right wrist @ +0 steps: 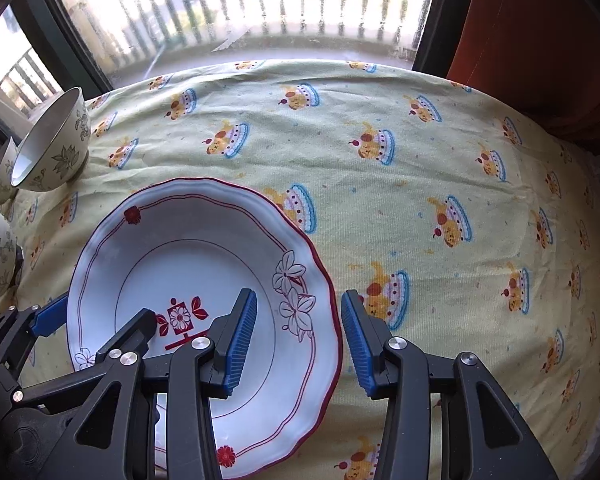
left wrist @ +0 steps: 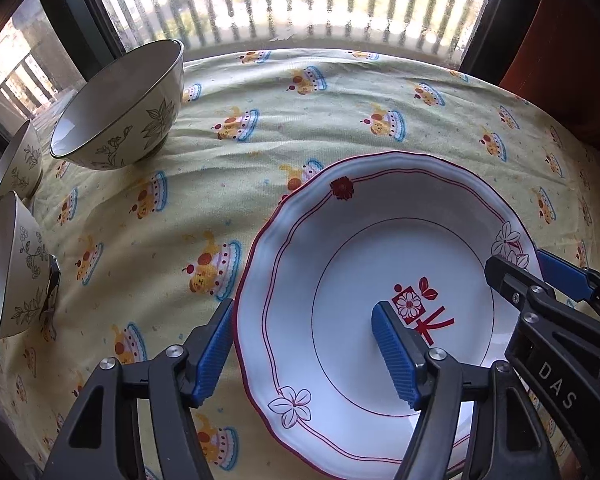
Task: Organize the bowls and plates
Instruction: 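Grip the rim of the red-character dish with both grippers, then lift the red-character dish with both grippers and carry it over the plate stack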
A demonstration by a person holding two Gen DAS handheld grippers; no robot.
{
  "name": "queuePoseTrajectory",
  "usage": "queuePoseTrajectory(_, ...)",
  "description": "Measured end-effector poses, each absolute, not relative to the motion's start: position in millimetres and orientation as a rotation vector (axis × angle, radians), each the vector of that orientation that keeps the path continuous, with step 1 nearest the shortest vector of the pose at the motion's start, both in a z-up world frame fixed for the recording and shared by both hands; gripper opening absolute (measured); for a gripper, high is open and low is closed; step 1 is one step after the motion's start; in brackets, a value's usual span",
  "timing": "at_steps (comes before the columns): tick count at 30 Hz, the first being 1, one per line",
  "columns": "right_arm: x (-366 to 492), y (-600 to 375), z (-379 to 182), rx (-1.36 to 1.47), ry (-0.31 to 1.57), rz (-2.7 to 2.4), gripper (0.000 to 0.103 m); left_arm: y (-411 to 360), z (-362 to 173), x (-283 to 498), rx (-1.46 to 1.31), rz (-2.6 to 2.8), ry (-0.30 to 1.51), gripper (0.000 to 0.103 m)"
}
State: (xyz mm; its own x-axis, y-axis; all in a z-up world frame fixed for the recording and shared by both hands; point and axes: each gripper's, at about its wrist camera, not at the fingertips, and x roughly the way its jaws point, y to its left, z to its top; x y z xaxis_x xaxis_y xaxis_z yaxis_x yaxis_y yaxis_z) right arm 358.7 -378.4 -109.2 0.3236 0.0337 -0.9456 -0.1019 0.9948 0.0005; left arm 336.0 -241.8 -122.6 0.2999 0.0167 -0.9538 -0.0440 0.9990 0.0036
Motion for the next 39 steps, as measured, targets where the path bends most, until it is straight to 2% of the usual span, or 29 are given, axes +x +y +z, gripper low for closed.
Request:
queuePoseTrajectory(2,358,-380,-111,-0.076,1.245,0.090,0.048,-237,-121,335,-0.057,0.043,1.271,0.070)
queuePoseTrajectory(5,357,-378,-117,-0.064,1.266,0.122,0.041,-236,-120,335,-0.065,0.036,1.279,0.067)
queuePoseTrajectory(14,359,-373,-114,-0.066,1.259,0.100,0.041,-239,-110,340,-0.049,0.028,1.256,0.065)
queuePoseTrajectory(26,359,-365,-62,-0.029,1.167,0.111,0.041,-224,-54,334,-0.043,0.047,1.170,0.065)
queuePoseTrajectory(39,311,-347,-12,0.028,1.103,0.050,0.041,-205,-7,292,-0.031,-0.022,1.108,0.065)
